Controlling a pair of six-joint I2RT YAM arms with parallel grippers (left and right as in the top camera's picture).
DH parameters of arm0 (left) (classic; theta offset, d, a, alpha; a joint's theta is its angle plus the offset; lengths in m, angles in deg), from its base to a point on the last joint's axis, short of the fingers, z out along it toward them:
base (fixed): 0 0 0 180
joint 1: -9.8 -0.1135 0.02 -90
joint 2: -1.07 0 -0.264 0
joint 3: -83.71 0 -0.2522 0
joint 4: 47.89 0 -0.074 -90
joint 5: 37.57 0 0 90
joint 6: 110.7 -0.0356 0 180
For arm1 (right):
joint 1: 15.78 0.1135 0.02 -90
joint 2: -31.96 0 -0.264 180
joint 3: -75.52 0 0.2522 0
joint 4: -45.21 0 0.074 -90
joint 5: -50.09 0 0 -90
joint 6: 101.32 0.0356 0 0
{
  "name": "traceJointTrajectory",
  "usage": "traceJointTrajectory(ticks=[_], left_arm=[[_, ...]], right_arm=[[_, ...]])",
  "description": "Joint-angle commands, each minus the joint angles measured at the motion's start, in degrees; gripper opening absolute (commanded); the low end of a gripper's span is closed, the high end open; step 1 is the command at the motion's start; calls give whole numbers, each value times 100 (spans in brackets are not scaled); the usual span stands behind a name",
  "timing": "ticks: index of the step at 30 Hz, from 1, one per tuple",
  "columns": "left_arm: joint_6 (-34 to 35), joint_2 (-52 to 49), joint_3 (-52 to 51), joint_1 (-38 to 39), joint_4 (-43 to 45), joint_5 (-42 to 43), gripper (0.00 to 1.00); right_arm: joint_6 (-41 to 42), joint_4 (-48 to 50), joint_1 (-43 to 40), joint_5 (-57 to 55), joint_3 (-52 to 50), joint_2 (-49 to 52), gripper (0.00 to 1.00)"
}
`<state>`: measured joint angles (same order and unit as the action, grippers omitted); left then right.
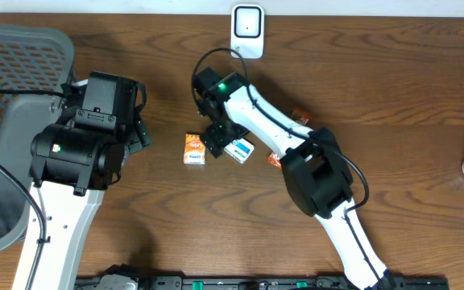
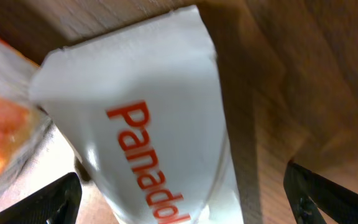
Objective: Scan the item barcode
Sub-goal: 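Reach the right gripper to the white Panadol box and grasp it, then lift the Panadol box with the right gripper to the scanner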
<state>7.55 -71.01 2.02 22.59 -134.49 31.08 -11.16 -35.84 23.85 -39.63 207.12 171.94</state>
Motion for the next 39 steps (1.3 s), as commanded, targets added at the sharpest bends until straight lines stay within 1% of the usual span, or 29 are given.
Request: traceJointTrajectory(ticks=[1, 2, 3, 4, 6, 8, 10, 11, 14, 18, 21, 23, 26, 27, 29, 30, 34, 39], left_arm=[[-57, -26, -2, -31, -2, -76, 94], [-55, -26, -2, -31, -2, -76, 94], [-55, -26, -2, -31, -2, -76, 94], [-57, -26, -2, -31, -2, -76, 94], [-57, -26, -2, -31, -2, -76, 94], [-55, -26, -2, -31, -2, -76, 94], [-57, -26, -2, -31, -2, -76, 94], [-57, -26, -2, -31, -2, -76, 94], [-57, -26, -2, -31, -2, -76, 94], [-57, -26, -2, -31, -2, -76, 94], [-55, -26, -2, -31, -2, -76, 94], [-55, -26, -2, -31, -2, -76, 94], [-57, -26, -2, -31, -2, -76, 94], [-55, -26, -2, -31, -2, -76, 94], [-57, -26, -2, -31, -2, -76, 94], [-57, -26, -2, -31, -2, -76, 94], [-57, -26, -2, -31, -2, -76, 94], [-55, -26, -2, -31, -2, -76, 94]], right_arm=[[-304, 81, 81, -131, 52, 424, 99], [-354, 68, 81, -160, 52, 457, 94], [-369, 68, 83, -168, 52, 492, 85], [-369, 68, 87, -168, 52, 494, 80], [-367, 79, 116, -168, 52, 494, 63], [-361, 50, 162, -116, 55, 494, 50], [-343, -74, 173, -61, 57, 492, 46], [-345, -144, 170, -4, 61, 492, 43], [-345, -601, 155, 649, 264, 490, 32], [-372, -1169, 74, 1390, 782, 490, 32], [-417, -1832, -140, 2013, 1425, 490, 32], [-636, -2354, -334, 2544, 1882, 490, 33], [-719, -2942, -577, 3016, 2260, 490, 33], [-732, -3021, -723, 3250, 2310, 470, 29], [-789, -3012, -894, 3703, 2310, 424, 34], [-863, -3005, -994, 3958, 2310, 415, 34], [-868, -3005, -1303, 4437, 2310, 413, 34], [-1102, -3005, -1659, 5515, 2310, 411, 34]])
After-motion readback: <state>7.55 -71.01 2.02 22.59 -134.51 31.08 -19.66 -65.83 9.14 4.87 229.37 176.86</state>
